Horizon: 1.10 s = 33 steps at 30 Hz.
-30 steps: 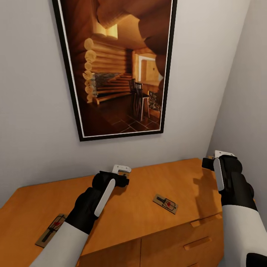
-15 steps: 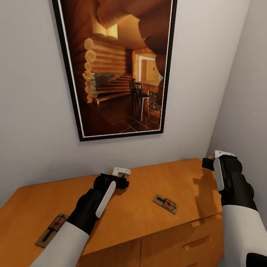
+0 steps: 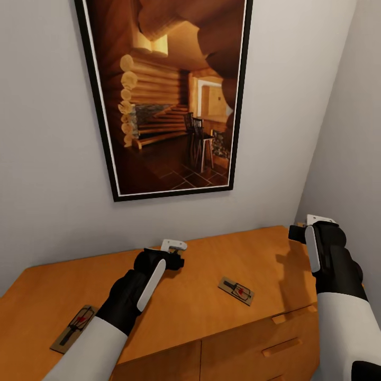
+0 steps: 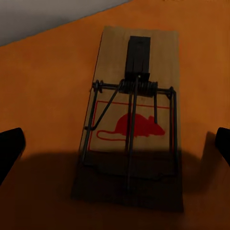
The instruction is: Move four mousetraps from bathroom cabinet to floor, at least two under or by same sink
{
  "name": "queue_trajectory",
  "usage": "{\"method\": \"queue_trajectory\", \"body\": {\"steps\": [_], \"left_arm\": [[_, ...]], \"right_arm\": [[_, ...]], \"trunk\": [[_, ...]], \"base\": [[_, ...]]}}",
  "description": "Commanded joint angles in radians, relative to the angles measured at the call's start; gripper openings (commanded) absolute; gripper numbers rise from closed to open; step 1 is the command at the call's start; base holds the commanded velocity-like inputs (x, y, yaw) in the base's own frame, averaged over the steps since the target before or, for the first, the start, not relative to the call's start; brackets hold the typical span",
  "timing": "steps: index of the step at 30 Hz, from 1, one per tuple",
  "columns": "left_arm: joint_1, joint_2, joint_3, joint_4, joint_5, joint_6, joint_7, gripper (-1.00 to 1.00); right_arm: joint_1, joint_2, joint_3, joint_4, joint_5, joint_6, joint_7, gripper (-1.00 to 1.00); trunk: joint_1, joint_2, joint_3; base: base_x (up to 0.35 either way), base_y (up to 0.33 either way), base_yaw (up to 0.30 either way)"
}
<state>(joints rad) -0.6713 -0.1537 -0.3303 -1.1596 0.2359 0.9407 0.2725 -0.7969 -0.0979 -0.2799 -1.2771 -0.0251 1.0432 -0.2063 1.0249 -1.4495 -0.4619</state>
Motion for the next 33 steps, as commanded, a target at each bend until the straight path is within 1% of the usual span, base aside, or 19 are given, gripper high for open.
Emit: {"method": "queue_trajectory", "body": {"steps": [1, 13, 14, 33], "left_arm": [[0.000, 0.000, -0.001, 0.022, 0.008, 0.003, 0.010, 1.00], [-0.001, 0.000, -0.002, 0.026, 0.008, 0.003, 0.009, 1.00], [-0.001, 0.000, -0.002, 0.026, 0.008, 0.003, 0.009, -1.00], [-0.001, 0.000, -0.002, 0.018, 0.007, 0.003, 0.009, -1.00]], "right_arm": [[-0.001, 0.000, 0.000, -0.001, -0.004, 0.004, -0.004, -1.00], [-0.001, 0.000, -0.001, -0.001, -0.004, 0.004, -0.004, -1.00], [-0.001, 0.000, -0.001, -0.001, -0.004, 0.004, -0.004, -1.00], [-0.001, -0.002, -0.001, -0.001, -0.005, 0.004, -0.004, -1.00]], "trunk": [[0.000, 0.000, -0.001], [0.000, 0.000, -0.001], [0.000, 0.000, -0.001], [0.000, 0.000, -0.001]], "base": [[0.000, 0.000, 0.000], [0.000, 0.000, 0.000], [0.000, 0.000, 0.000], [0.000, 0.000, 0.000]]}}
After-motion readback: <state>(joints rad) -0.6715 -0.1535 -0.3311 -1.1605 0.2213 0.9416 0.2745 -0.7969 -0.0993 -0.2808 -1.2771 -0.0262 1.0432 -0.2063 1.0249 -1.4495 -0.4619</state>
